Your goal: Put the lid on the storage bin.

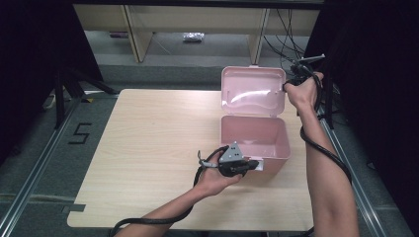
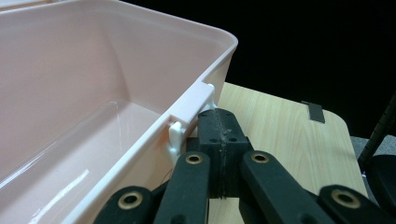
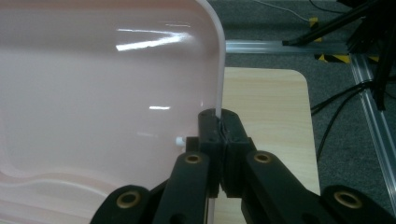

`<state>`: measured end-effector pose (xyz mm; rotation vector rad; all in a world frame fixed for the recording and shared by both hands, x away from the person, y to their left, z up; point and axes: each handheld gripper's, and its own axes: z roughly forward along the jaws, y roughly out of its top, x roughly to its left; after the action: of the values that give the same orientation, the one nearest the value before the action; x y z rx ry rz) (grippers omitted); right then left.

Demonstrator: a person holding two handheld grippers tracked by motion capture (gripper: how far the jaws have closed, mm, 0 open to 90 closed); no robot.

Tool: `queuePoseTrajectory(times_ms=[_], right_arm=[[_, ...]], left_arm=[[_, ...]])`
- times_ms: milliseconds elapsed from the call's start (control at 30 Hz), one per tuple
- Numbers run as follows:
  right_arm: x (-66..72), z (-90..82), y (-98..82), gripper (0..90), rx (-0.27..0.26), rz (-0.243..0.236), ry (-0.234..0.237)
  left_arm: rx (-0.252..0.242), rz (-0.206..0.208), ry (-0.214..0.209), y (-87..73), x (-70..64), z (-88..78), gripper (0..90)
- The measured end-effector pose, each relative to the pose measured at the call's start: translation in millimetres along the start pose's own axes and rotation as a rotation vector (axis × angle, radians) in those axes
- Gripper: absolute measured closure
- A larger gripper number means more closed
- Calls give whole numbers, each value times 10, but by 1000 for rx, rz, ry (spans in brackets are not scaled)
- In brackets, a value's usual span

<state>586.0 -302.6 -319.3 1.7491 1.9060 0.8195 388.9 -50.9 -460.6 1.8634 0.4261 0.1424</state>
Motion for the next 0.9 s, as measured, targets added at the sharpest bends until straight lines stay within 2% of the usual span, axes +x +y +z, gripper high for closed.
queuePoseTrajectory(times_ms=[33,133,300,333,367,467,567,600,667,700,767,900], right_arm=[[8,-6,-7,900,-2,13,5],[1,-45,-23,900,-16,-5,0],[19,-77,-51,900,-26,11,-5],[-2,-83,-48,900,-25,-13,-10],[16,-85,-52,900,-23,18,-5],[1,-91,-58,900,-29,-8,-10],[20,-89,-77,900,-40,11,-9],[10,-91,-83,900,-44,-5,-7],[7,-97,-95,900,-46,-5,-12],[22,-96,-105,900,-53,15,-11],[-5,-109,-108,900,-57,-29,-16],[21,-124,-128,900,-66,-5,-17]], left_arm=[[-1,0,0,-1,-2,1,900],[-1,3,-1,-3,-4,0,900],[3,3,2,5,3,-3,900],[3,2,2,6,4,-3,900],[2,1,2,6,5,-2,900],[4,2,2,11,15,-1,900],[2,-4,6,14,21,0,900],[1,-5,7,15,21,1,900],[-9,-8,-2,13,28,9,900],[-9,-9,-4,13,29,9,900],[-8,-8,-1,14,27,9,900],[-8,-9,-2,17,29,11,900]])
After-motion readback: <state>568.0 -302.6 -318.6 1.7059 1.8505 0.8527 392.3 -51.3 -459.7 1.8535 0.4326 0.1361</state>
